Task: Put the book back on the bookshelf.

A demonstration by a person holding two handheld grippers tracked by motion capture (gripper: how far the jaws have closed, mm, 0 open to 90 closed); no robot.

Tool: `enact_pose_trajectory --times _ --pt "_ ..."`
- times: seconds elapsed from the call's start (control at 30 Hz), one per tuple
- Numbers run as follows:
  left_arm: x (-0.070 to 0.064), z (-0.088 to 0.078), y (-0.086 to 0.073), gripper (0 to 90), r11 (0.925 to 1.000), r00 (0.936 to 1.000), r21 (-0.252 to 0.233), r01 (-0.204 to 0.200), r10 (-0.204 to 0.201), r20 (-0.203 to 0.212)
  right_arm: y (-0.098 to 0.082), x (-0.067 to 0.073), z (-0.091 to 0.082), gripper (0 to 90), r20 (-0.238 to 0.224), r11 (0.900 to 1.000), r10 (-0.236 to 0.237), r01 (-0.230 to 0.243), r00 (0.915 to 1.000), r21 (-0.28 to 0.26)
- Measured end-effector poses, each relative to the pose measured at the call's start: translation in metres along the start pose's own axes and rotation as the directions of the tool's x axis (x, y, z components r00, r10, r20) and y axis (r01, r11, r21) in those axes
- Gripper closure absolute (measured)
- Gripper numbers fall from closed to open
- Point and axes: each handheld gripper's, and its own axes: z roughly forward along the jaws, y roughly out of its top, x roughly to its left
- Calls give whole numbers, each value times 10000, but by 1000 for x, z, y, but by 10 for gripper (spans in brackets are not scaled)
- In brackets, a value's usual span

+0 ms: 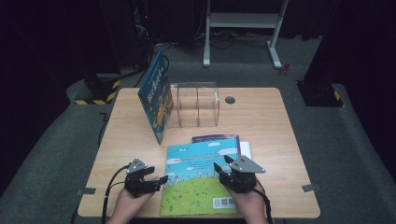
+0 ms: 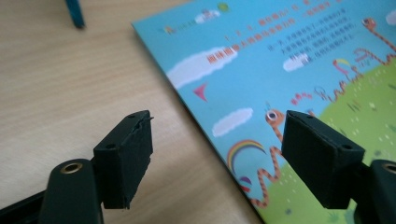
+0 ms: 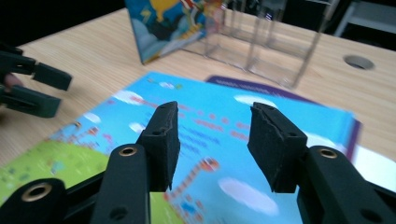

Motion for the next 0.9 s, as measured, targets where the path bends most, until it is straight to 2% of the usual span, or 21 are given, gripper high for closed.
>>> enact_pose_trajectory --times 0.13,0.17,0.23,0.3,0.47,0.53,0.73,0.9 --pt "-3 -1 -3 246 9995 9994 -44 320 -320 134 -12 -10 -13 493 493 9997 173 -183 9986 189" --pt "-4 -1 -4 245 9997 9997 11 244 -244 35 -15 -11 -15 490 611 9996 213 -224 9979 174" --pt "-6 0 -6 246 9991 9990 108 414 -416 171 -22 -15 -20 471 852 9989 394 -413 9956 199" --pt "-10 4 -7 247 9990 9991 275 347 -353 216 -28 -20 -22 450 970 9977 519 -559 9939 389" --pt "-17 12 -7 206 9980 9992 570 274 -289 261 -34 -26 -17 373 801 9903 1033 -1101 9914 852" --pt "-19 16 -8 179 9964 9985 735 427 -450 305 -35 -26 -14 348 683 9872 1157 -1223 9909 1025" --pt "-20 19 -9 153 9967 9965 680 435 -482 688 -37 -27 -6 311 413 9758 1459 -1506 9884 1585" --pt "-27 21 -11 148 9974 9963 644 325 -374 776 -37 -29 -3 293 238 9648 1959 -1970 9803 1741"
